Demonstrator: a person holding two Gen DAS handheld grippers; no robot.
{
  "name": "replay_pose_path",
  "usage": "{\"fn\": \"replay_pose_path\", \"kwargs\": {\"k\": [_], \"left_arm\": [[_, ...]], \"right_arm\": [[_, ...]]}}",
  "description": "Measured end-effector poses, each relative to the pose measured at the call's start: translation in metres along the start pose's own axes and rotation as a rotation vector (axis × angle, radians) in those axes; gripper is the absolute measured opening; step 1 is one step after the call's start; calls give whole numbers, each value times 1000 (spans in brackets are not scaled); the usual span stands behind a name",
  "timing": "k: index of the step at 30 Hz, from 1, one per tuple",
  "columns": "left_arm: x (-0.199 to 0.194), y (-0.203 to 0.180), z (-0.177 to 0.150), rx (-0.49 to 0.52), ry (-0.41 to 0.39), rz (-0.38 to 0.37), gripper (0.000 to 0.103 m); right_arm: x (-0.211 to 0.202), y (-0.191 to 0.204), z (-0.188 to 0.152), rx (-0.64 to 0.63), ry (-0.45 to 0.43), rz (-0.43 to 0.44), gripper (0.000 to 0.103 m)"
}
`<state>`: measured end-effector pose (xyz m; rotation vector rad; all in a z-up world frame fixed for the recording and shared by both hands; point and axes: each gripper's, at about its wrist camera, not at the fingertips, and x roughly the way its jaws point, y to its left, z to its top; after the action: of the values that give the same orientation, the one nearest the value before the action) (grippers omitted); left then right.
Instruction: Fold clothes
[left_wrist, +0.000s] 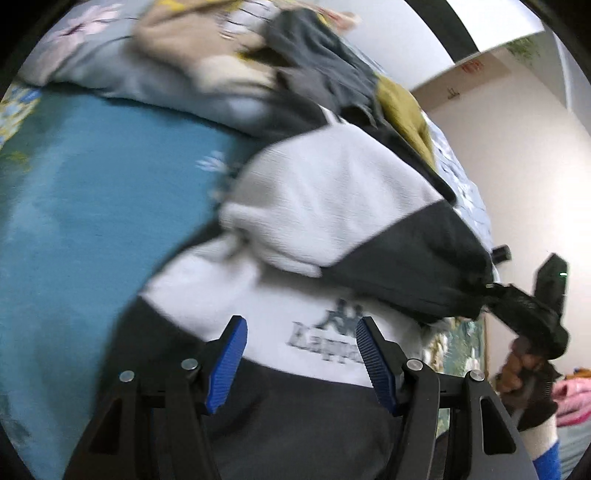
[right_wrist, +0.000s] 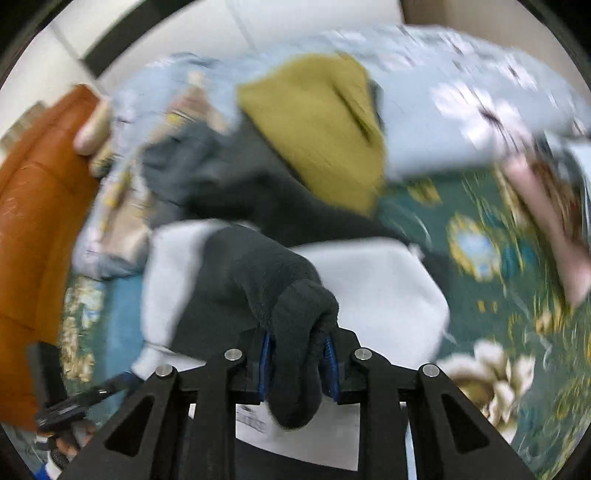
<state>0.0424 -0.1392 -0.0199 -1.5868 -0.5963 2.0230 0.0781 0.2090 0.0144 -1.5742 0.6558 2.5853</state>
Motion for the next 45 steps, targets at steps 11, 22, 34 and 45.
{"fn": "replay_pose_path", "kwargs": {"k": [11,22,34,45], "left_arm": [[-4,4,16,-16,-26,35,66],[11,6,64,78,-30,125,66],[45,-18,112,180,21,171,66],[66,-121,38,438,51,44,66]], "right_arm": [[17,-64,-7,177,27,1,26],[29,-91,-19,257,55,-22,61],[11,-122,-27,423,-23,221,61],[12,-147,-27,617,-121,335,61]]}}
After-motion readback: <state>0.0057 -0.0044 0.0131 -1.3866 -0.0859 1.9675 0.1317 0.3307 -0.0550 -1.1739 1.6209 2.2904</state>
